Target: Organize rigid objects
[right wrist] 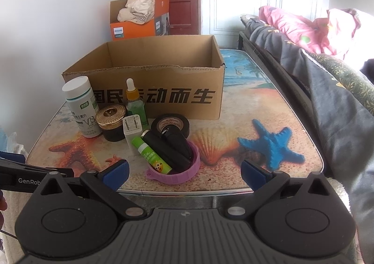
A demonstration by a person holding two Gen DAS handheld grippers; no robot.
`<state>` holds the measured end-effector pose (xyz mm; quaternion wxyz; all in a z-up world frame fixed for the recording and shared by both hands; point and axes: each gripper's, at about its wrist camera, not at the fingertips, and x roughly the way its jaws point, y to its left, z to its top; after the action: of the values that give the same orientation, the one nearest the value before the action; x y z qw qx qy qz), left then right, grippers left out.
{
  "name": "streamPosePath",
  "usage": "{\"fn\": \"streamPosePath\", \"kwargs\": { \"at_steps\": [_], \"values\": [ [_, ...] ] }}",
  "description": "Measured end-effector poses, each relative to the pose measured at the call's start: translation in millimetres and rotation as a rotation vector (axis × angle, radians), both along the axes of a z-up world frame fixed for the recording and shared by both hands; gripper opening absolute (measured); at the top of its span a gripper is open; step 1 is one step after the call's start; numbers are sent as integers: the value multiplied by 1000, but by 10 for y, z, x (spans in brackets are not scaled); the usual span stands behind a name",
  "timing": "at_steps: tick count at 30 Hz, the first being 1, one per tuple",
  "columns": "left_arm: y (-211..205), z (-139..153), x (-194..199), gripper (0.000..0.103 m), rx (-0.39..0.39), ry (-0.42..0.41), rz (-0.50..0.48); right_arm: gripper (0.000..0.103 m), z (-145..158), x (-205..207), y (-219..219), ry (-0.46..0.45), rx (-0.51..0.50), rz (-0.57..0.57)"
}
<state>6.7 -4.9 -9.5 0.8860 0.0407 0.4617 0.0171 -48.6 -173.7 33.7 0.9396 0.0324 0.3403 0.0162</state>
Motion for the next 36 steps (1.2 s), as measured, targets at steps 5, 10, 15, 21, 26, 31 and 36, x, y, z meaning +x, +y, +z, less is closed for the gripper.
{"fn": "streamPosePath", "kwargs": {
  "at_steps": [5,10,15,21,26,31,36],
  "values": [
    [9,-6,5,103,1,6,4,103,-11,5,1,5,3,5],
    [21,-11,12,103,0,9,8,103,-14,5,0,3,4,5],
    [25,-15,25,103,4,13,8,103,-17,8,2,3,4,6],
    [10,-26,35,103,12,18,9,103,-22,26,0,3,8,14],
    [-3,-37,54,103,19,27,7,103,-43,46,-7,3,16,23],
    [-46,-60,88,103,31,38,1,103,-71,72,-37,2,29,26],
    [-98,-87,140,103,47,53,-6,103,-110,103,-92,1,49,27]
  ]
}}
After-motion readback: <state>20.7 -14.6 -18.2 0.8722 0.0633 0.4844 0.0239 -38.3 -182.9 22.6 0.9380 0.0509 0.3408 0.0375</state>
